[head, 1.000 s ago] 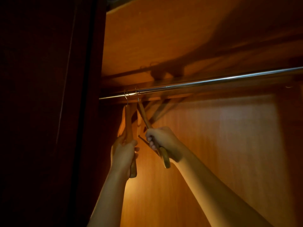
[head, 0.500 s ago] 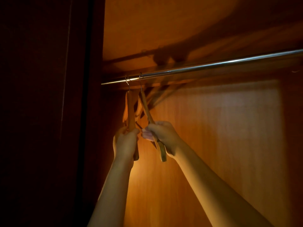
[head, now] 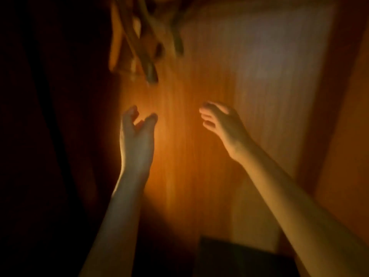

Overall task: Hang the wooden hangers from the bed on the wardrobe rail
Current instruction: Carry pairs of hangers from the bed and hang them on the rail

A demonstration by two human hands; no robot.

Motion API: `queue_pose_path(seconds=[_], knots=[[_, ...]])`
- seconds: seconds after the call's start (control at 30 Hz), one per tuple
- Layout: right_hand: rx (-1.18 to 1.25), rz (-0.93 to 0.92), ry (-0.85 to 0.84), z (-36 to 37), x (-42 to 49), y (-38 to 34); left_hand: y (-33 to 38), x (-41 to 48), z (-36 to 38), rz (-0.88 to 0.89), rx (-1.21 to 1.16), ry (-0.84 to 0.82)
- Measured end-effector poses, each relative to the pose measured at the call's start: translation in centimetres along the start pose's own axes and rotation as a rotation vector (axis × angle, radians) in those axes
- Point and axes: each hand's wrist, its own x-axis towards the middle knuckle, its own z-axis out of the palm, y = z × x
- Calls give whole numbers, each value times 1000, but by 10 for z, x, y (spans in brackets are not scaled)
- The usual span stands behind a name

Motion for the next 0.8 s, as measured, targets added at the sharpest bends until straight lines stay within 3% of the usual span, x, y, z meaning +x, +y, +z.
queue_pose_path(seconds=[0.23, 0.33, 0.6, 0.8], knots=[[-166, 435, 15, -41, -110, 139, -100, -70, -16, -345, 30, -334], [-200, 648, 113, -43, -175, 197, -145, -115, -29, -513, 26, -482], [-181, 1198, 161, -23, -362, 291, -270, -251, -106, -843, 585, -718], [-259, 1519, 100, -15, -470, 314, -308, -328, -185, -1130, 869, -1141]])
